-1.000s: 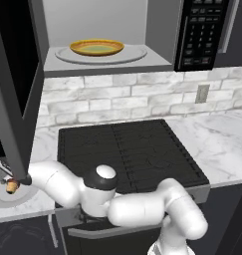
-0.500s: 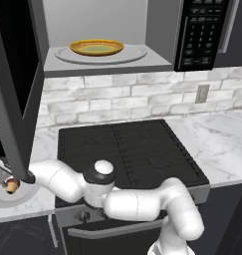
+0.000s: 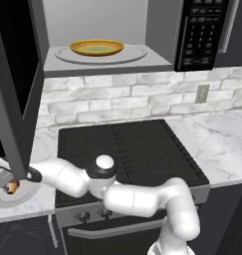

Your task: Pick the mushroom from the counter and place it in the microwave.

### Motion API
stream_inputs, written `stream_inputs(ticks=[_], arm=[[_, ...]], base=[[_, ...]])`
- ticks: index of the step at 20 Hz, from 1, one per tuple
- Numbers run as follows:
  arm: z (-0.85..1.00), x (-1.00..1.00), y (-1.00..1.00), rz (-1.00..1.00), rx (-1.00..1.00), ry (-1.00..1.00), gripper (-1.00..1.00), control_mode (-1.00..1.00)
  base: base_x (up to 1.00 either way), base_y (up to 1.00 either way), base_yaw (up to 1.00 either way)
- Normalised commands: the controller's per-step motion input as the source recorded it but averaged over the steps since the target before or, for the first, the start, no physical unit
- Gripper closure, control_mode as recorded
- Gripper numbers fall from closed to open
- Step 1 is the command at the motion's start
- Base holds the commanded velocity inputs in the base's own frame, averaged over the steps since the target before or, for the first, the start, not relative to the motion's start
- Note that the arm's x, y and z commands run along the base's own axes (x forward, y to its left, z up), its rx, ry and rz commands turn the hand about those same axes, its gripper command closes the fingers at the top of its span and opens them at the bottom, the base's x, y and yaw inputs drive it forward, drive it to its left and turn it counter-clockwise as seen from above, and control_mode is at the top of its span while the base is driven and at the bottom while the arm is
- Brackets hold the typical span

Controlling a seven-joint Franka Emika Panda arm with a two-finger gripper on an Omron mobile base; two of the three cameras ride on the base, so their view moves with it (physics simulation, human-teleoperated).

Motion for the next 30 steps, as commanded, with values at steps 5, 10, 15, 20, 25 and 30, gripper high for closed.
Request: stream_inputs(ticks=[5,10,15,20,25,30], arm=[[-0.14,-0.12,0.0,0.0,-0.01,0.04,-1.0,-1.0],[-0.2,-0.08,0.05,0.0,0.0,0.07,1.0,-1.0],[0.02,-0.01,0.0,0.0,0.0,0.01,1.0,-1.0],[0.39,-0.19,-0.4,-0.02,0.0,-0.02,1.0,-1.0],[0.48,-0.36,-0.98,-0.06,0.0,-0.15,1.0,-1.0],[0.07,-0.1,-1.0,-0.08,0.01,-0.08,1.0,-1.0]], base=[[0.0,0.0,0.0],[0.0,0.0,0.0],[0.0,0.0,0.0],[0.0,0.0,0.0],[0.0,0.0,0.0],[0.0,0.0,0.0]])
